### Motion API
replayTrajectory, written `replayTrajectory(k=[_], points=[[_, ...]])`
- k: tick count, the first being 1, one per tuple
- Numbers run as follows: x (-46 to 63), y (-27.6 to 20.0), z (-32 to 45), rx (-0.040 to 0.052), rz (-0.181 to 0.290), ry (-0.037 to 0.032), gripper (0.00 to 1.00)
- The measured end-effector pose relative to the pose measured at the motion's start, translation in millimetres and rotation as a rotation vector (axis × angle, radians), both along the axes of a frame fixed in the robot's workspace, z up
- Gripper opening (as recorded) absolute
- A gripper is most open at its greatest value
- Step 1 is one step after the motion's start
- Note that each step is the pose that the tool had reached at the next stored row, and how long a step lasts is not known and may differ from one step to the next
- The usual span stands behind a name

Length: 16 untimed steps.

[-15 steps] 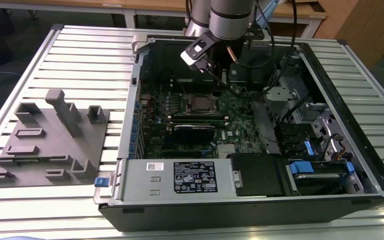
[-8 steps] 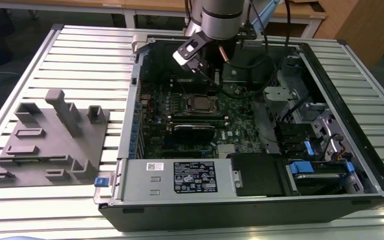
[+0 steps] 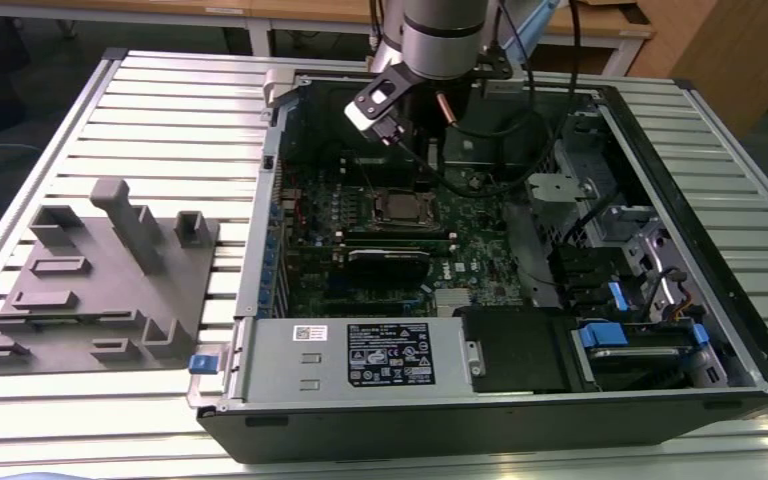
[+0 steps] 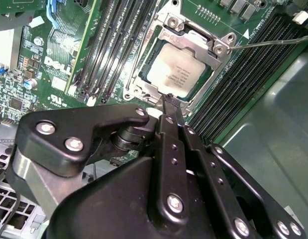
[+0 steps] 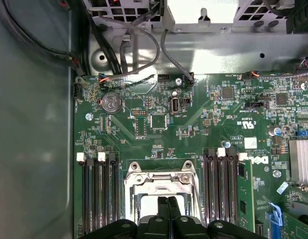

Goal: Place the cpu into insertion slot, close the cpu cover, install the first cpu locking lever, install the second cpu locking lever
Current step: 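Close the cpu cover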

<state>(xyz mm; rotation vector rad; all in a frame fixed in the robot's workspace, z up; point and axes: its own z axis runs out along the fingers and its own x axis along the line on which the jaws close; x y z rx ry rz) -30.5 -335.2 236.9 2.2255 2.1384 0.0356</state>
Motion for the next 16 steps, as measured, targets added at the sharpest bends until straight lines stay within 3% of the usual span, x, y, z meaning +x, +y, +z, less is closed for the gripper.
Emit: replayTrajectory(k=[16], points=[[-2.2, 0.0, 0.0, -0.0001, 0.0, 0.0001, 0.11]])
